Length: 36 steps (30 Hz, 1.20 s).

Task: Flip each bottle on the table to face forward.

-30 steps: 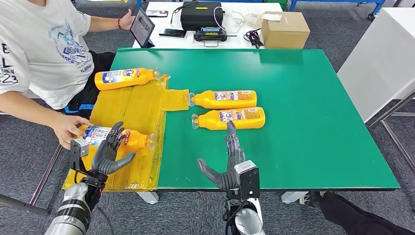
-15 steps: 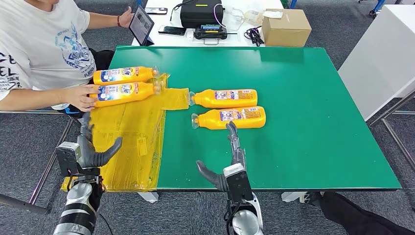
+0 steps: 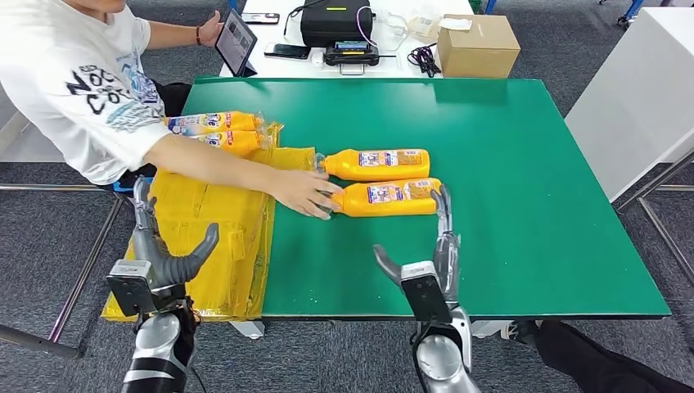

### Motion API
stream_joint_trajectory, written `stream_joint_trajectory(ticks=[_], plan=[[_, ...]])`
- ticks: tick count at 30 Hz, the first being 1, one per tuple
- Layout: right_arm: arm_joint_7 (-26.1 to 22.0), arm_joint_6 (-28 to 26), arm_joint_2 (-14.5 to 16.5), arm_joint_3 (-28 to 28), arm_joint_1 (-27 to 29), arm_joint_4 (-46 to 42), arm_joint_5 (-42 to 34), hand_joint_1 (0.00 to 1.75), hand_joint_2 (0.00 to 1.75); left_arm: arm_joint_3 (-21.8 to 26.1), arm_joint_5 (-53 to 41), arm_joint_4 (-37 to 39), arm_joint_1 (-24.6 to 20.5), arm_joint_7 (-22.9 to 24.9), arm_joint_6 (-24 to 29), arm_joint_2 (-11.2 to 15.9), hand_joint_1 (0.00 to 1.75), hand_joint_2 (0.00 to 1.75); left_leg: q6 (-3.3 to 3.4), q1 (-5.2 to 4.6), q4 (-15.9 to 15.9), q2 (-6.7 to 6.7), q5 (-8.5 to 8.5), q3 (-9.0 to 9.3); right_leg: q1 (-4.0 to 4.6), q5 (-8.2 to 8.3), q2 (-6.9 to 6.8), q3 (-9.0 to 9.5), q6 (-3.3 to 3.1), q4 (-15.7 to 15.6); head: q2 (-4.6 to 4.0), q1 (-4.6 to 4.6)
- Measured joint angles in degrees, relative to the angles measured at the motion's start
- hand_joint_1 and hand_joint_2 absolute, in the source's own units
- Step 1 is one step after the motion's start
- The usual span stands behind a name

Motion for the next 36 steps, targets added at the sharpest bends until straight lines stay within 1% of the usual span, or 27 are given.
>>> stream_joint_trajectory(ticks=[6, 12, 16, 18, 21, 23, 26, 28, 33, 36], plan=[[-0.7, -0.1, -0.1, -0.6, 0.1, -0.5, -1.1, 0.0, 1.75, -1.4, 3.3, 0.3, 0.6, 2.0, -3.4, -0.3, 0.0, 1.75, 0.0, 0.0, 0.0, 0.01, 0.0, -0.01, -0.01, 0.0, 0.01, -0.01, 0.0, 0.0, 0.0, 0.0], [-1.8, -0.6, -0.1, -1.1, 1.0, -2.5, -2.3, 0.0, 1.75, -1.8, 4.8, 0.8, 1.1, 3.4, -5.2, -0.3, 0.0, 1.75, 0.0, -0.02, 0.0, 0.02, 0.0, -0.01, -0.02, 0.0, 0.02, -0.01, 0.0, 0.0, 0.0, 0.0], [-1.3, 0.0, -0.2, -1.6, 1.5, -3.2, -2.1, 0.0, 1.75, -1.9, 5.3, 1.6, 1.4, 4.1, -6.3, -0.5, 0.0, 1.75, 0.0, -0.01, 0.0, 0.04, -0.01, -0.02, -0.01, 0.0, 0.02, -0.02, 0.0, 0.0, 0.0, 0.0], [1.1, 2.6, -0.4, -1.6, 1.5, -3.1, -1.5, 0.0, 1.75, -2.0, 5.2, 1.9, 1.6, 4.3, -6.6, -0.6, 0.0, 1.75, 0.0, -0.01, 0.0, 0.04, -0.01, -0.02, -0.01, 0.0, 0.03, -0.02, 0.0, 0.0, 0.0, 0.0], [5.9, 9.0, -1.4, -1.6, 1.6, -2.0, -1.3, 0.0, 1.75, -2.1, 5.2, 2.3, 1.9, 4.7, -7.0, -0.6, 0.0, 1.75, -0.01, -0.01, 0.0, 0.03, -0.01, -0.02, -0.01, 0.0, 0.02, -0.01, 0.0, 0.0, 0.0, 0.0], [6.5, 10.6, -2.0, -1.6, 1.7, -1.0, -1.3, 0.0, 1.75, -2.1, 5.2, 2.6, 2.2, 4.8, -7.0, -0.6, 0.0, 1.75, -0.01, -0.01, 0.0, 0.02, -0.01, -0.03, -0.01, 0.0, 0.02, -0.02, 0.0, 0.0, 0.0, 0.0], [6.6, 11.0, -2.6, -1.6, 1.7, -0.1, -1.4, 0.0, 1.75, -2.1, 5.2, 2.8, 2.4, 4.8, -7.0, -0.6, 0.0, 1.75, -0.01, -0.01, 0.0, 0.03, -0.01, -0.04, -0.01, 0.0, 0.02, -0.02, 0.0, 0.0, 0.0, -0.01], [7.6, 12.2, -2.9, -1.6, 1.6, 0.5, -1.2, 0.0, 1.75, -2.1, 5.2, 3.0, 2.4, 4.9, -7.1, -0.6, 0.0, 1.75, -0.01, -0.01, 0.0, 0.03, -0.02, -0.04, -0.01, 0.0, 0.02, -0.02, 0.0, 0.0, 0.0, -0.01], [12.5, 21.2, -5.1, -0.8, 0.2, 5.2, -0.6, 0.0, 1.75, -2.0, 5.2, 3.6, 2.3, 4.8, -8.2, -0.6, 0.0, 1.75, -0.01, -0.01, 0.0, 0.02, -0.02, -0.04, -0.01, 0.0, 0.02, -0.01, 0.0, 0.0, 0.0, 0.0], [13.7, 22.7, -6.9, 0.3, -0.9, 8.9, 1.2, 0.0, 1.75, -1.9, 4.9, 3.8, 2.2, 4.7, -8.4, -0.5, 0.0, 1.75, 0.0, -0.01, 0.0, 0.03, -0.02, -0.04, -0.01, 0.0, 0.02, 0.0, 0.01, 0.0, 0.0, 0.0]])
